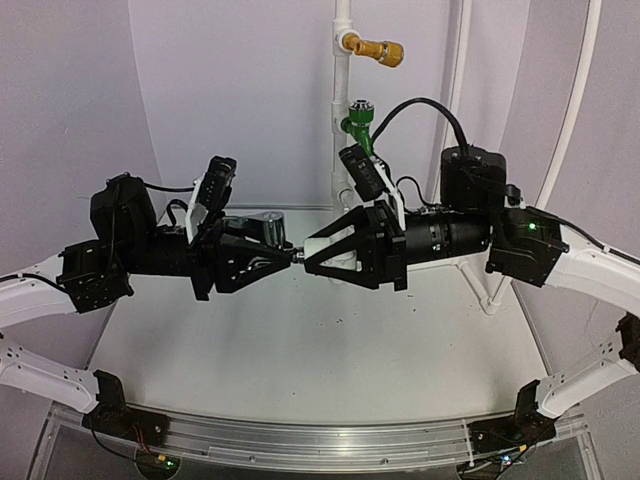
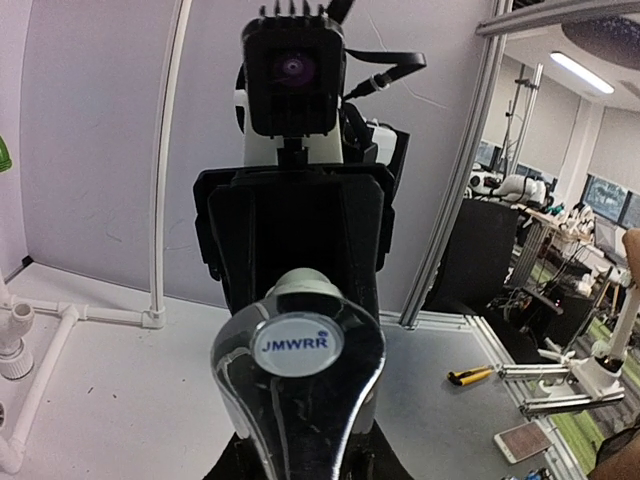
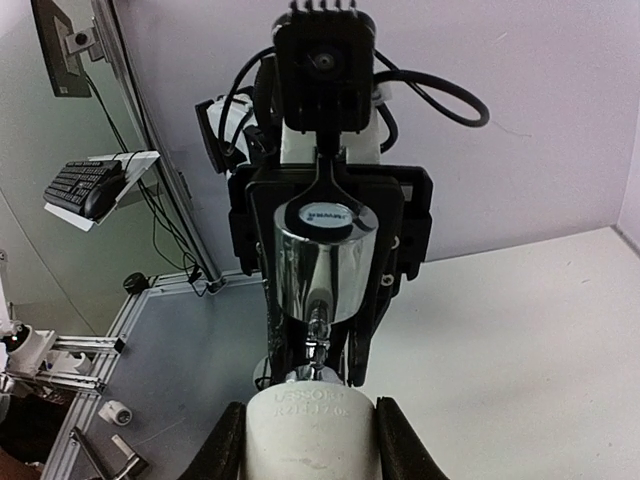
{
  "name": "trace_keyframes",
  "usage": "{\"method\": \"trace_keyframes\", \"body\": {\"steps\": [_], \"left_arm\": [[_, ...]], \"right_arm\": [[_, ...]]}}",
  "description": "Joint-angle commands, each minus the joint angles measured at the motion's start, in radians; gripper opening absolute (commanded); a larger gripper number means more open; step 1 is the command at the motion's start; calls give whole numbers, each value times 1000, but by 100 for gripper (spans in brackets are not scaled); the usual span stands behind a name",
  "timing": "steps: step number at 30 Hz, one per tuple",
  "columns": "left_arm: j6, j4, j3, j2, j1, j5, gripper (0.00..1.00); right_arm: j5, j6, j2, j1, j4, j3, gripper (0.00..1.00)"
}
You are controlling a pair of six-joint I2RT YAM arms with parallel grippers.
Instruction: Install the water faucets
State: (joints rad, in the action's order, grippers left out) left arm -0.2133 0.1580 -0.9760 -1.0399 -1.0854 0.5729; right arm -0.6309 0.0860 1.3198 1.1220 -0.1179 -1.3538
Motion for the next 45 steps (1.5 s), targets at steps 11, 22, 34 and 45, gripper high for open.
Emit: {"method": "trace_keyframes", "body": {"steps": [11,22,34,45], "left_arm": [[300,-184,-18,8,-64,-144,0],[144,-95,22,26,-62,-224,0],[47,42,67,9,-61,-135,0],[68,40,72,15,-60,-127,0]], "right_arm": [[-97,172,53,-9,46,-77,0],[-47,70,40,-32,-10,-99,25],[-130,-3,50,-43,-14,-110,7],[-162,46,67,-42,-16,-123,0]]}}
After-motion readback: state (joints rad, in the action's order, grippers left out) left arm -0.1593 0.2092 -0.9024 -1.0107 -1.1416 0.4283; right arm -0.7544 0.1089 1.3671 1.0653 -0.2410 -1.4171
